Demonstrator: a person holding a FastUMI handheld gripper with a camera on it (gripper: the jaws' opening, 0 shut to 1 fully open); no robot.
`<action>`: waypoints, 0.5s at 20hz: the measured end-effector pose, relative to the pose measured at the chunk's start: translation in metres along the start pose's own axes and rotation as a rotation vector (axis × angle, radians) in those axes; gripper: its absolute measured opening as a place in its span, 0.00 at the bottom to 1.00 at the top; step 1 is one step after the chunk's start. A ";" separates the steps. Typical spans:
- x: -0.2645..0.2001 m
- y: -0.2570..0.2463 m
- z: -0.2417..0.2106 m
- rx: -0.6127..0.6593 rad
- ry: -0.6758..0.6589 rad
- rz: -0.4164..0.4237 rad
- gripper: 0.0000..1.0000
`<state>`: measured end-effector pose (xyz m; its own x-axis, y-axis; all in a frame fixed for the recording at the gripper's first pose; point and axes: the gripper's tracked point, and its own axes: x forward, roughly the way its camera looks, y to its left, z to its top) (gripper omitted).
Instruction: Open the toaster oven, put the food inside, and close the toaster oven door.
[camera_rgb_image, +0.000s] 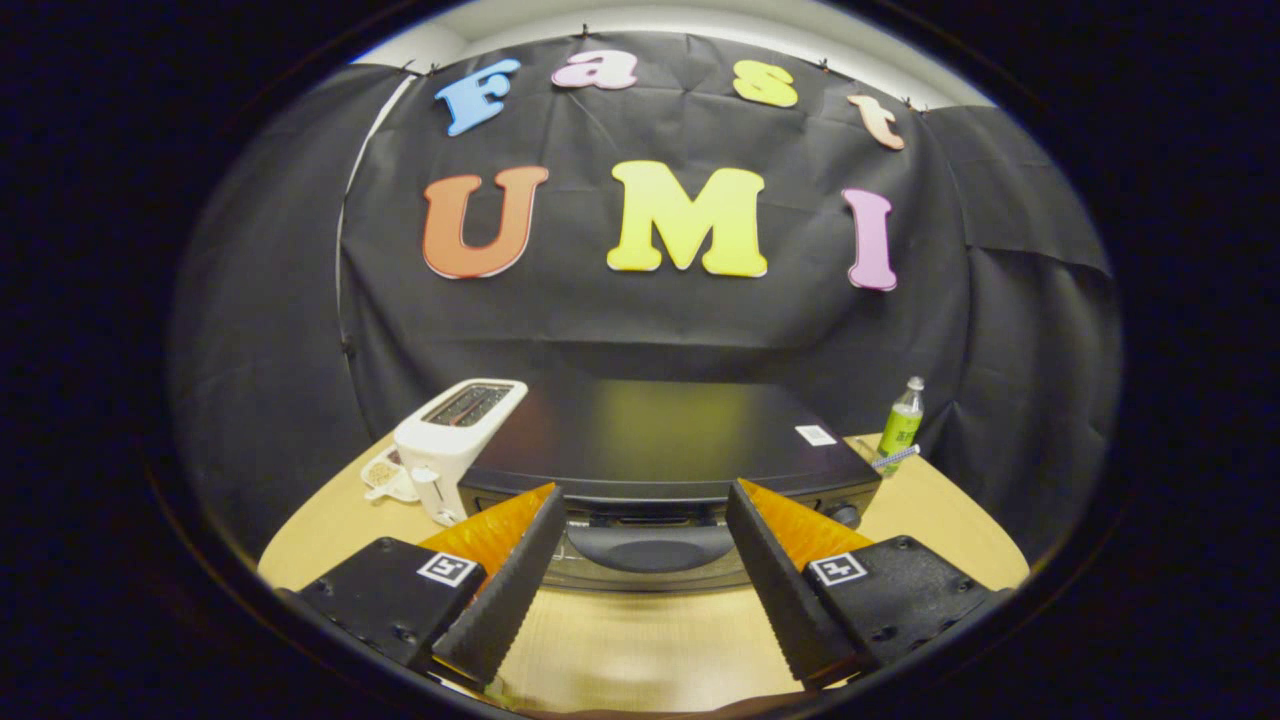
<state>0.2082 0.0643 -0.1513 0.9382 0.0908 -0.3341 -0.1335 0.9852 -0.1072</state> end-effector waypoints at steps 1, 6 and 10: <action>0.009 -0.003 -0.004 -0.008 0.014 -0.023 1.00; 0.023 -0.007 -0.014 0.059 0.036 -0.003 1.00; 0.019 -0.007 -0.019 0.042 0.040 0.022 1.00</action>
<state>0.2205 0.0561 -0.1749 0.9216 0.1072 -0.3731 -0.1394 0.9884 -0.0604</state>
